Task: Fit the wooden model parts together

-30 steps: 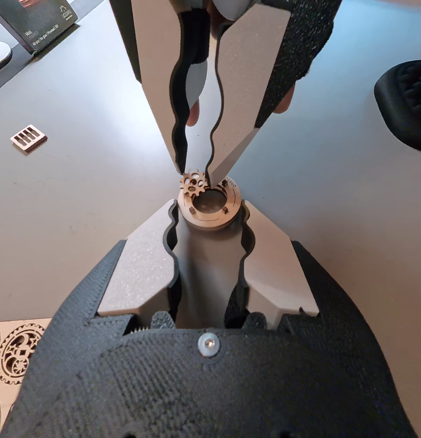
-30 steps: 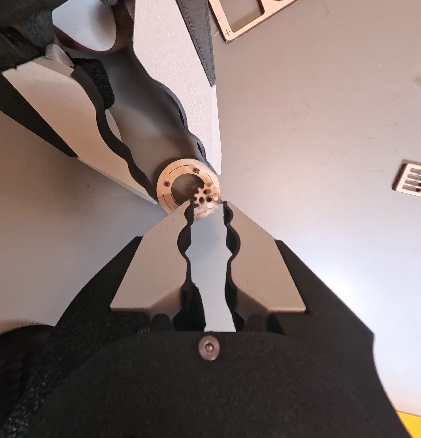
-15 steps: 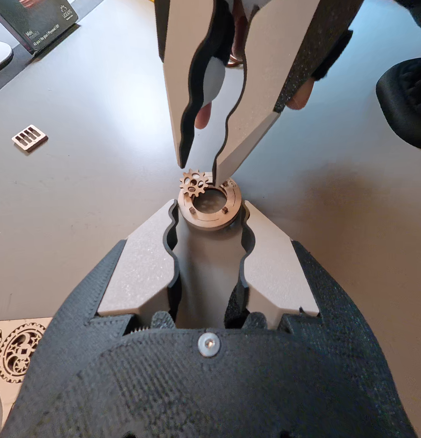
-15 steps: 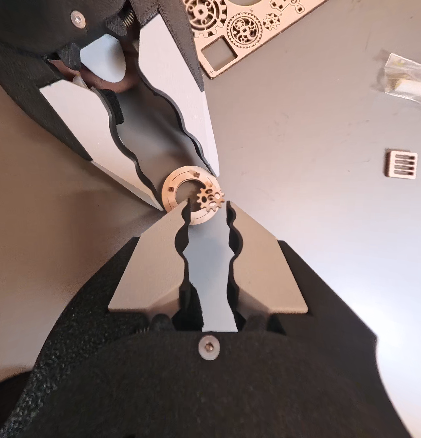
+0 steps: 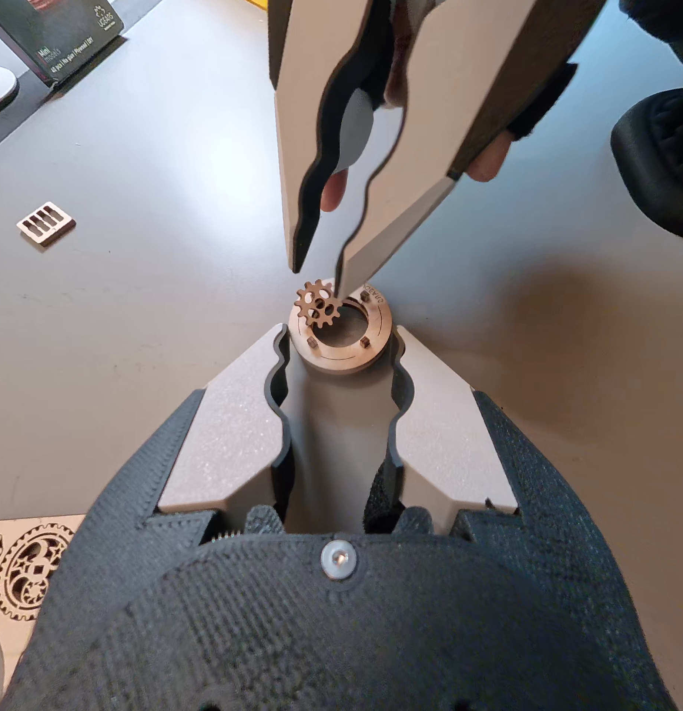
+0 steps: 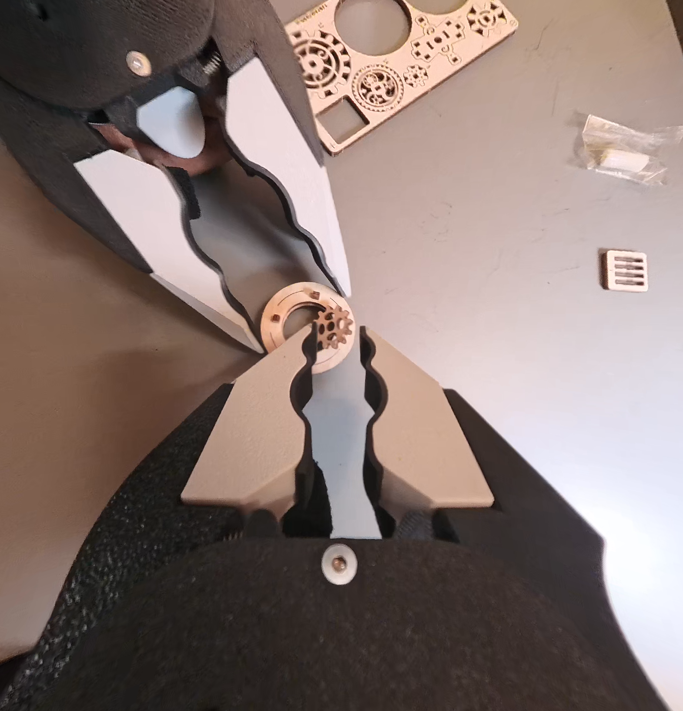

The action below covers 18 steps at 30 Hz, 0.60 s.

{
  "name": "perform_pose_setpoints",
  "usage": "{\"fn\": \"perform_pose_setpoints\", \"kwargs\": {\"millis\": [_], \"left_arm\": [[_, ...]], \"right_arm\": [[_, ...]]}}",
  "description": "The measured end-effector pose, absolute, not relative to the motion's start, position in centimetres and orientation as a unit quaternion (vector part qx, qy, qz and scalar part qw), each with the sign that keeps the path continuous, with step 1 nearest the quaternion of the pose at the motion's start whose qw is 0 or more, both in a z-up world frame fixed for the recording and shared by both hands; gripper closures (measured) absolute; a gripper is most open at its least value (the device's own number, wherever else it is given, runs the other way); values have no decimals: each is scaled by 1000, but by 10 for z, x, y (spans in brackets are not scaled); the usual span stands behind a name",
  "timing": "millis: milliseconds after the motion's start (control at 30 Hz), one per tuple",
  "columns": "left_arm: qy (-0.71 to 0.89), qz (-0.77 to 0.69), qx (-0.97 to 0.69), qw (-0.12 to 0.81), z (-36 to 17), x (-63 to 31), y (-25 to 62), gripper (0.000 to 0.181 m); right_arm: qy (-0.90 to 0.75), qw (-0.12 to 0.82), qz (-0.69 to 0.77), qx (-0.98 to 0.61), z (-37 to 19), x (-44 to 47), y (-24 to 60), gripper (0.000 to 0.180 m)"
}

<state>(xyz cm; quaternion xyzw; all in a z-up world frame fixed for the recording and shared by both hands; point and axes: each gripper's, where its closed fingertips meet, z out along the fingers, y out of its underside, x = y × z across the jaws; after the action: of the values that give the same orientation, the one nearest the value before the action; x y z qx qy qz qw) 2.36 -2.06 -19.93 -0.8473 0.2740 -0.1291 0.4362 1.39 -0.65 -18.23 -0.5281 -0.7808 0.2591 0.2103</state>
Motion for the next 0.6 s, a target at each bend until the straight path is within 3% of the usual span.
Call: {"fn": "perform_pose_setpoints", "kwargs": {"millis": [267,600], "left_arm": [[274,-131,-848,435,-199,24,-21,129],[275,-130,-847,436,-199,24,-21,129]], "right_arm": [[-813,270,204,-475,-191,13,-12,151],[-794,259,226,-502,-193,15,-6,162]]}}
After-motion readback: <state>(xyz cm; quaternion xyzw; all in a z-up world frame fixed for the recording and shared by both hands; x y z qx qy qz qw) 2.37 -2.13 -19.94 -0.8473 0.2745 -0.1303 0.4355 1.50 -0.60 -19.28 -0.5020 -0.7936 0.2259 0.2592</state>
